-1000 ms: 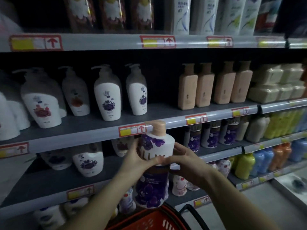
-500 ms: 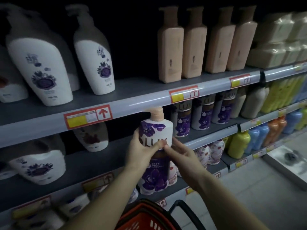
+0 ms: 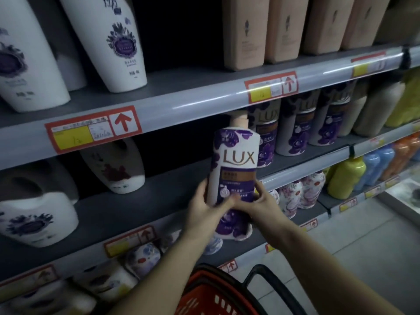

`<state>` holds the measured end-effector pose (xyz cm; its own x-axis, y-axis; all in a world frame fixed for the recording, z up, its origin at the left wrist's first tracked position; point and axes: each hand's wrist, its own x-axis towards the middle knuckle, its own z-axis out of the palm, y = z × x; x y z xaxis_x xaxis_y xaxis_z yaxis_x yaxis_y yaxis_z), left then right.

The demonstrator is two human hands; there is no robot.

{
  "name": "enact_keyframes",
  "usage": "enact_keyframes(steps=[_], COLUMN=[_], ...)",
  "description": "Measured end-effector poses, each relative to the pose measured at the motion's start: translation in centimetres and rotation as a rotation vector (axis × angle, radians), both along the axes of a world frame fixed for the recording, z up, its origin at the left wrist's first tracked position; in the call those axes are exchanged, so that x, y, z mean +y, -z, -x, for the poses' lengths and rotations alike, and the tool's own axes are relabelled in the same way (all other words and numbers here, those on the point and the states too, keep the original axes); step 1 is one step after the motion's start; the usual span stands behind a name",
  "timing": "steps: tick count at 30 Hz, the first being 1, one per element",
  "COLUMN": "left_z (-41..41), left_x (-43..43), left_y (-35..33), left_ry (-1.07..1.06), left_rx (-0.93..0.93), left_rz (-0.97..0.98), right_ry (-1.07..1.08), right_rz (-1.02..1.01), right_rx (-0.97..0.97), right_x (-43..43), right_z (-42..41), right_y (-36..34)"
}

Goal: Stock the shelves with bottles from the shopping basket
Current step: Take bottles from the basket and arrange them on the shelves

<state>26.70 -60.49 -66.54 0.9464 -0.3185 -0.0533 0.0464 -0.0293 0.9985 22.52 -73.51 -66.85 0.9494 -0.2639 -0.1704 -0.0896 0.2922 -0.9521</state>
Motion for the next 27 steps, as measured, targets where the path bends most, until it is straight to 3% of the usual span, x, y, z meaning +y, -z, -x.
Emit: enact_keyframes(steps=[4, 14, 27], left_z=[0.1, -4.1, -8.3], left_x=[0.7, 0.7, -1.6], left_y=[2.2, 1.1, 3.9], left_ry=[0.103, -0.004, -0.087], left_rx=[-0.116, -0.302, -0.332], left_rz=[-0.124, -0.342, -0.346], right_ry=[0.012, 0.017, 0.057], right_rz=[0.014, 0.116, 0.275], right_rx=[-0.016, -0.125, -0.182], right_x=[-0.7, -0.7, -2.1], right_z=[-1.7, -5.9, -10.1], right_y=[-0.7, -1.8, 0.5])
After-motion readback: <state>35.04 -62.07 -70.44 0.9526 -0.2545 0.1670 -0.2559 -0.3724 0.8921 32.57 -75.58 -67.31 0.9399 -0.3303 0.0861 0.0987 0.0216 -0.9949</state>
